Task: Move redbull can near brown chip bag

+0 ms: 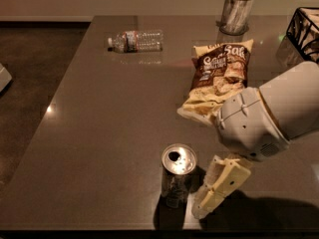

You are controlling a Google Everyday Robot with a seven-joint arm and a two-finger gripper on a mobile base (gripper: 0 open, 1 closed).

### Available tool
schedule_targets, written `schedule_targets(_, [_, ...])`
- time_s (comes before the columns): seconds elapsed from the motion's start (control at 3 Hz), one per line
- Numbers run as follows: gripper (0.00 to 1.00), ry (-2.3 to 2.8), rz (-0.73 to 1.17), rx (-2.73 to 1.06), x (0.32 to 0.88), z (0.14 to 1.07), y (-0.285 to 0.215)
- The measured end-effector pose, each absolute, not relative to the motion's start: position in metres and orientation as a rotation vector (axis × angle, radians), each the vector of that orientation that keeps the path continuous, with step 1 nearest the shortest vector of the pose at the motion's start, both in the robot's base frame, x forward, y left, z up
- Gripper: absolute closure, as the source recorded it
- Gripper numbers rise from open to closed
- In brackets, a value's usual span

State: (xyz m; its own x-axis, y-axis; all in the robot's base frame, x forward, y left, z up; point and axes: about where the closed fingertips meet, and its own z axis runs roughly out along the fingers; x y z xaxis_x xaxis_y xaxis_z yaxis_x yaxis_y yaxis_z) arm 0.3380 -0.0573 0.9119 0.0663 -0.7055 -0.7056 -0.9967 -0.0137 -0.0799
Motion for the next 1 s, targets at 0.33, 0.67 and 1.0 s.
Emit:
schedule_targets(0.33, [0.12,1.689,0.697,-1.751,0.3363,0.9127,-0.0456])
schedule_targets(0.67, [0.31,1.707,0.718,-1.726,0.3371,0.9097,-0.0419])
schedule_targets(1.0, [0.54,1.703,0.726,-1.704,0.3376,0.917,-0.041])
